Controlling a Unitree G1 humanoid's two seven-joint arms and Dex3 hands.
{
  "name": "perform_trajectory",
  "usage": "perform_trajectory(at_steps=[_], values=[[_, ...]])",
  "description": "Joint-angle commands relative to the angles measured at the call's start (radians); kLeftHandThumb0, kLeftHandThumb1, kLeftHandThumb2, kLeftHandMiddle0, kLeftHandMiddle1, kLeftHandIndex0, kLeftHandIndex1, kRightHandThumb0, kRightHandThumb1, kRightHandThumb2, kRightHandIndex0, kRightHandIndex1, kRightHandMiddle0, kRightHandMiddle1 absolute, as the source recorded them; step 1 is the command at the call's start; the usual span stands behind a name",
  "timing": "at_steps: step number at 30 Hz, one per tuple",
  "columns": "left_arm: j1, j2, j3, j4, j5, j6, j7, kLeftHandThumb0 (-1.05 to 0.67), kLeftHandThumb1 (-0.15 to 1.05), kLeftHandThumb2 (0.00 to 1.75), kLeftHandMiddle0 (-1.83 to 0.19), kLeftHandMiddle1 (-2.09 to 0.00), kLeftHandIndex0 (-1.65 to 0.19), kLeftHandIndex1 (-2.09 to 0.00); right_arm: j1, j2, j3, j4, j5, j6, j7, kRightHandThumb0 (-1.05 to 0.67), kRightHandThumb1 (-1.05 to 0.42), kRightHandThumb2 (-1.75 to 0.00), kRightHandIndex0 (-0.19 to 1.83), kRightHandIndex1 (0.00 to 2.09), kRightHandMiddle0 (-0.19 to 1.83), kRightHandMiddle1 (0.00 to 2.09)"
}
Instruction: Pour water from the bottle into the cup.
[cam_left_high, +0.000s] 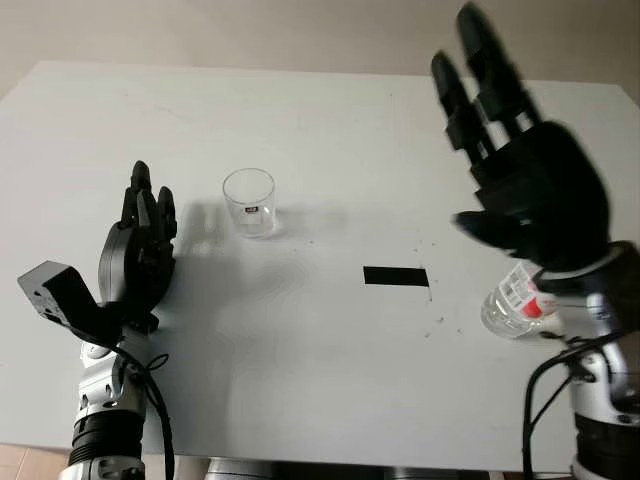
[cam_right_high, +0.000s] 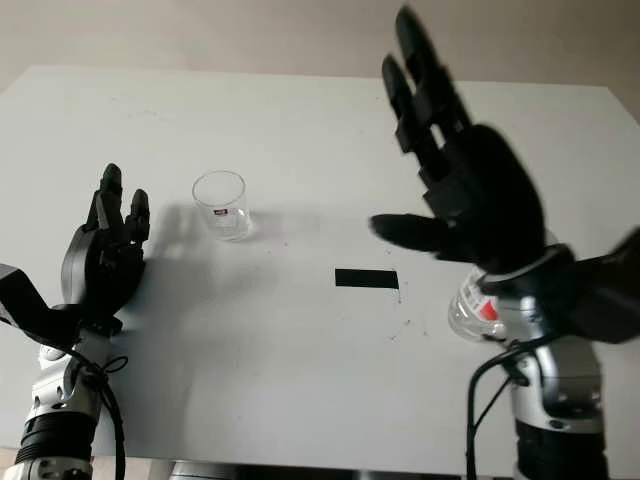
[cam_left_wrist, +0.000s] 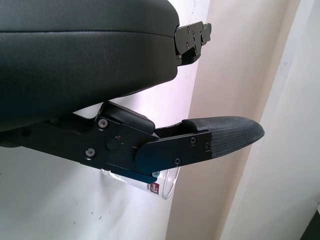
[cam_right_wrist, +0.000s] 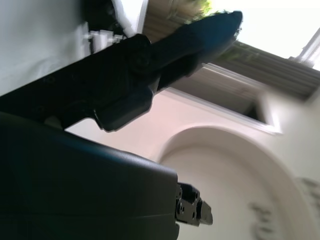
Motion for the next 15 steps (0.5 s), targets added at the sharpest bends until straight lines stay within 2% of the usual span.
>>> perform_trajectory(at_steps=[1,6,11,15], values=[[0.002,-0.014,-0.008,0.025,0.008,-0.008,-0.003,-0.86,1.05,0.61,0.19,0.00,0.19,0.00,-0.021,-0.017,-0.042,-0.028,0.108,0.033,0.032,-0.93,-0.92,-0.06,-0.19,0.00,-0.17,0.01],[-0.011,-0.012,-0.010,0.046,0.004,-0.012,-0.009,-0.86,1.05,0.62,0.19,0.00,0.19,0.00,-0.023,0.009,-0.132,-0.071,0.393,0.084,0.031,-0.87,-0.93,-0.06,-0.19,0.00,-0.14,0.03],[-0.024,-0.009,-0.010,0.068,0.005,-0.018,-0.023,-0.86,1.05,0.63,0.19,0.00,0.19,0.00,0.004,-0.060,-0.230,-0.125,0.528,0.131,0.003,-0.92,-1.03,-0.09,-0.19,0.00,-0.15,0.02],[-0.031,-0.011,-0.011,0.074,0.006,-0.018,-0.020,-0.86,1.05,0.63,0.19,0.00,0.19,0.00,0.043,-0.084,-0.306,-0.176,0.608,0.150,-0.076,-0.82,-1.03,-0.08,-0.18,0.00,-0.13,0.03]])
